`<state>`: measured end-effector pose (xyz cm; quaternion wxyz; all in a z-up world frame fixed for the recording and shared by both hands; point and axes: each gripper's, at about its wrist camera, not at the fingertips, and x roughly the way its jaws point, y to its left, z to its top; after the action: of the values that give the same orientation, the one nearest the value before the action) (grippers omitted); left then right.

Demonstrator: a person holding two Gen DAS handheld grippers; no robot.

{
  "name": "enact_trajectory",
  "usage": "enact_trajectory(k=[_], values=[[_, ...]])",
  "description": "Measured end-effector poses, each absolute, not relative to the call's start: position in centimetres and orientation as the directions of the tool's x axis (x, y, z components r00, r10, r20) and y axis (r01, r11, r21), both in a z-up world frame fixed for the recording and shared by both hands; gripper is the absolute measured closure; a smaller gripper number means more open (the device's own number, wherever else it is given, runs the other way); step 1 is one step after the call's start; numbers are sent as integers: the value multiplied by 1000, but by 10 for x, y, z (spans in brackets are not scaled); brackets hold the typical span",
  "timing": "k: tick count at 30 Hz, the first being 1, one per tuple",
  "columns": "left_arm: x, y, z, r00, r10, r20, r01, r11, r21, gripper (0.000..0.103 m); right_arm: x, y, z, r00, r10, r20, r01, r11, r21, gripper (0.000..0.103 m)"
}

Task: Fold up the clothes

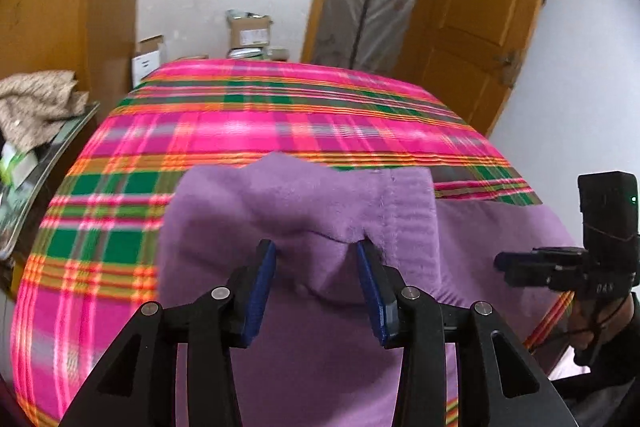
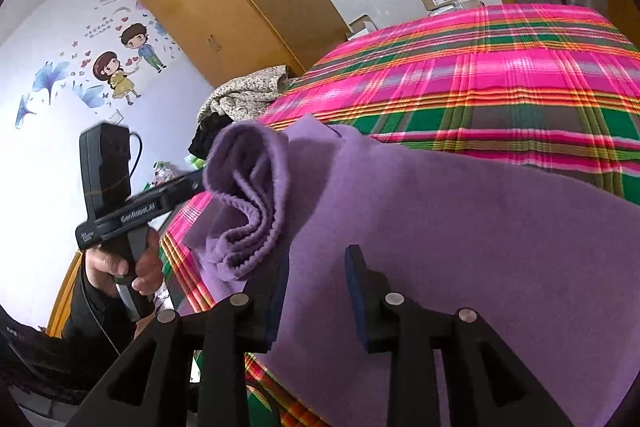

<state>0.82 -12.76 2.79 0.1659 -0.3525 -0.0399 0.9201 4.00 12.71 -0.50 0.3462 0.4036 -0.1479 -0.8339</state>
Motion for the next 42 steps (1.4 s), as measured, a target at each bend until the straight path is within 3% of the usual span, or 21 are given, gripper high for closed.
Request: enact_trajectory(k=[8,17,20,27,36,37,39,42], values=[[-23,-90,6,-607,326,-725,-289,-940,-180,60,39,133,-2,-456,-678,-577,433,-735,521,73],[36,-151,25,-727,342,-595,-215,-937,-276,59,30,126,3,-439,-700,-564,450,-714,536,71],[58,-184,21,-762,257,-594,-102,-954,-281,59,29,113,7,-417,-716,-559,480,-696,534,71],[68,-193,5,-736,252,-628,-65,-950,-305,59,34,72,13,-355,-740,-572,575,-655,491,71],[80,-202,-12,-704,256,-662,-23,-940,-339,59,24,61,13,-360,-710,-605,560,-684,468,71],[80,-202,-12,-705,252,-663,-21,-942,-336,61,21,60,14,-364,-709,-604,555,-686,471,71],[81,-203,-12,-706,243,-666,-16,-945,-328,76,13,57,15,-367,-706,-606,538,-692,481,71],[81,-203,-13,-706,228,-670,-8,-949,-314,84,2,50,11,-352,-709,-612,518,-692,504,71]])
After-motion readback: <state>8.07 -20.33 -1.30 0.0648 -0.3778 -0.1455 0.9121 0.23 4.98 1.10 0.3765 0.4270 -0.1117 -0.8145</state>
